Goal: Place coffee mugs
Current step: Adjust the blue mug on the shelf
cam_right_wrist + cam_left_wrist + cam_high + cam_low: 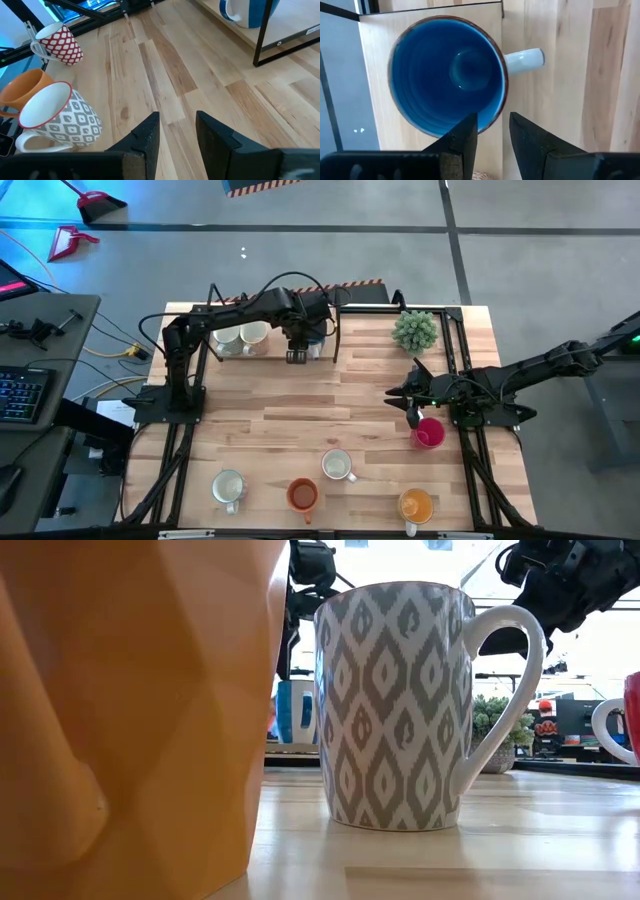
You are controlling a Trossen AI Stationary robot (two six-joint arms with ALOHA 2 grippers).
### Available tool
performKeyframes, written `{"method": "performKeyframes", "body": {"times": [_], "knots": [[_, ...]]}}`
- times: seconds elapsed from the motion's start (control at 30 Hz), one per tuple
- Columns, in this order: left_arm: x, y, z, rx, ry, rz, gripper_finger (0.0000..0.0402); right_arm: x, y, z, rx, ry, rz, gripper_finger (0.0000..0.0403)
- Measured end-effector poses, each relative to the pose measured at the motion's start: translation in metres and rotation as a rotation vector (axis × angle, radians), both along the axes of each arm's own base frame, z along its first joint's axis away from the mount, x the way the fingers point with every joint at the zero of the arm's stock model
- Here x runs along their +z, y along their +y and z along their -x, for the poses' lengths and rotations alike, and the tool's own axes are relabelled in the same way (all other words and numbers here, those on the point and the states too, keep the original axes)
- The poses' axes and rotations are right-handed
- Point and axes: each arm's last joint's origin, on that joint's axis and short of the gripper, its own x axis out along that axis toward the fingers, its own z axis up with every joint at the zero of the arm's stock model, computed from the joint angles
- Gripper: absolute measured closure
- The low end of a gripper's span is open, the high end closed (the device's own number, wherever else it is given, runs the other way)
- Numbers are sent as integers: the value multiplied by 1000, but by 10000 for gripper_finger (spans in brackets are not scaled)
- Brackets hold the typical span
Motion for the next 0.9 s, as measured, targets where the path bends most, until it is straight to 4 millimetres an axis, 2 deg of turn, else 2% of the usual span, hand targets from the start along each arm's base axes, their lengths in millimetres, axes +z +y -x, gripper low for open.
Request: {"method": "performKeyframes", "body": {"times": [0.63,0.9], "knots": [[-1,-1,-5,-86,-40,34,298,0,0,0,-8,-2,4,295],[-27,4,-15,-78,52,31,298,0,0,0,-8,-2,4,295]]}}
